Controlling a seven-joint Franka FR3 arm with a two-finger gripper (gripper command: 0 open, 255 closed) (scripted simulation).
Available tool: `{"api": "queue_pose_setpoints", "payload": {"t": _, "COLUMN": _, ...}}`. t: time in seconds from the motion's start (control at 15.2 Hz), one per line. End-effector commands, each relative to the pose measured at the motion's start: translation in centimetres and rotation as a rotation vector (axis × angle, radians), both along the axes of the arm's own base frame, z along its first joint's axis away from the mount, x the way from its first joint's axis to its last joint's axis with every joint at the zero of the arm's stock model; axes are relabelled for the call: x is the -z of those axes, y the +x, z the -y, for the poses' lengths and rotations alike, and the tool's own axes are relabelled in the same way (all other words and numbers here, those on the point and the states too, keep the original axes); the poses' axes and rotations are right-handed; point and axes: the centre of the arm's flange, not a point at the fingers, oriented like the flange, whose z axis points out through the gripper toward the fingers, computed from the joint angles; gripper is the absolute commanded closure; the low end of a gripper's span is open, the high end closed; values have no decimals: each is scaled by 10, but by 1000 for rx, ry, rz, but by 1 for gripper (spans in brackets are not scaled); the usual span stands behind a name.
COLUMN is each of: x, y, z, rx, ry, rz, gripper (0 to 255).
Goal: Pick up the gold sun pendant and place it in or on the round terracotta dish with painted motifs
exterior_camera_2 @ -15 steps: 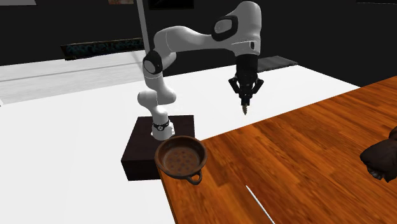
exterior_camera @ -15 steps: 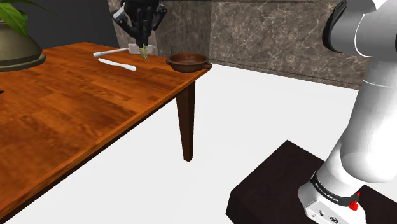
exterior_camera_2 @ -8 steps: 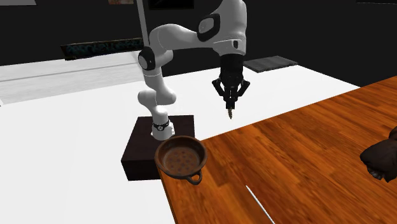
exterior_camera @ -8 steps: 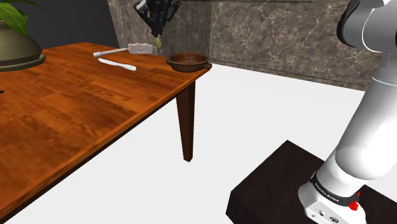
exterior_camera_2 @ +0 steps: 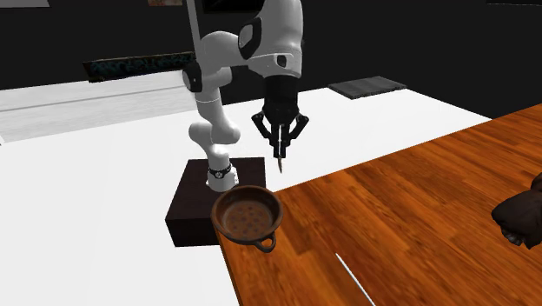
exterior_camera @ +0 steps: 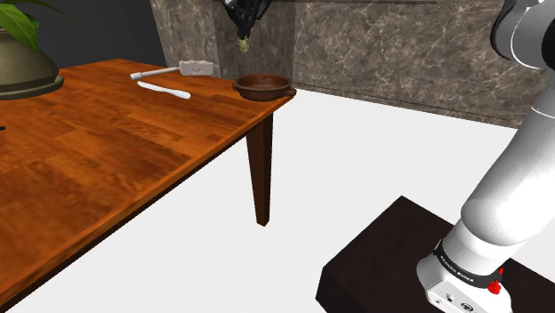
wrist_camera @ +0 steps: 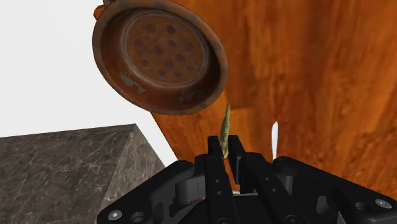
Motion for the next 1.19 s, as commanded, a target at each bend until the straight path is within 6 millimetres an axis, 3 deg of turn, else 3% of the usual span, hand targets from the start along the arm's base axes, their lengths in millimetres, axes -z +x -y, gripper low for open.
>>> {"api": "queue_pose_setpoints", "payload": {"t": 0.0, "x": 1, "y": 14, "z": 24, "rx": -1, "ry": 0, "rz": 0, "gripper": 255}}
{"api": "queue_pose_setpoints", "payload": {"t": 0.33, "x": -5, "y": 44, "z": 78, "rx": -1, "ry": 0, "rz": 0, "gripper": 255}}
{"api": "queue_pose_setpoints", "payload": {"t": 1.12, "x": 58, "y": 44, "z": 78, "rx": -1, "ry": 0, "rz": 0, "gripper": 255}}
